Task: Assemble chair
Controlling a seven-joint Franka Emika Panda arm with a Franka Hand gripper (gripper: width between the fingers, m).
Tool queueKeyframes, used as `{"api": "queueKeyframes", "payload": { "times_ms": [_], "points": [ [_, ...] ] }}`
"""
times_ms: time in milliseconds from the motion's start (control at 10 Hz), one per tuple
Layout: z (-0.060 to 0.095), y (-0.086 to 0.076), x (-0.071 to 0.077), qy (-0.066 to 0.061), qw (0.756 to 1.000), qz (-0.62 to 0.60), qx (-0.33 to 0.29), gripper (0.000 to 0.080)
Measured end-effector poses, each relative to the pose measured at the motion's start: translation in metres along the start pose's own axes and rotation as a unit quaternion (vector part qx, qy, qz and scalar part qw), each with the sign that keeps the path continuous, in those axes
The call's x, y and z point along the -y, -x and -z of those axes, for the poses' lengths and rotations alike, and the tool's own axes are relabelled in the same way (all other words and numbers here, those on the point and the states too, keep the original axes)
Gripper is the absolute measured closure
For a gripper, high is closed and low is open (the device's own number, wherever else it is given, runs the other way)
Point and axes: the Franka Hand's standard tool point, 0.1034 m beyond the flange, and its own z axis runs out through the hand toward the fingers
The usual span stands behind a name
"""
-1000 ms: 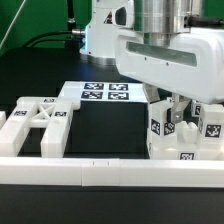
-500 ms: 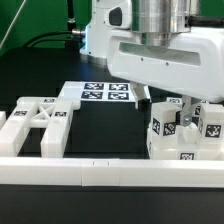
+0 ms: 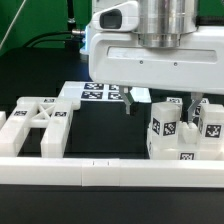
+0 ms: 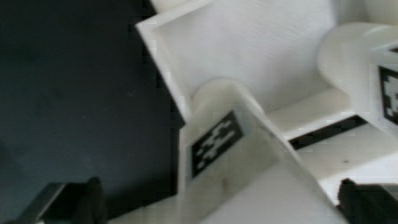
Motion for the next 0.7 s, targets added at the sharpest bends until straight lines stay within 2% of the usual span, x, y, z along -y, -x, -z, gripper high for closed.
{"api": "queueKeyframes", "payload": {
  "times_ms": [100, 400, 700],
  "points": [
    [0.0001, -0.0009, -0.0016, 0.000, 0.999, 0.036, 0.001, 0.0151],
    [0.0001, 0.0008, 0.0011, 0.012, 0.992, 0.129, 0.006, 0.0151],
    [0.0011, 0.0003, 0.0040, 0.026, 0.972, 0.233, 0.005, 0.0151]
  ]
}}
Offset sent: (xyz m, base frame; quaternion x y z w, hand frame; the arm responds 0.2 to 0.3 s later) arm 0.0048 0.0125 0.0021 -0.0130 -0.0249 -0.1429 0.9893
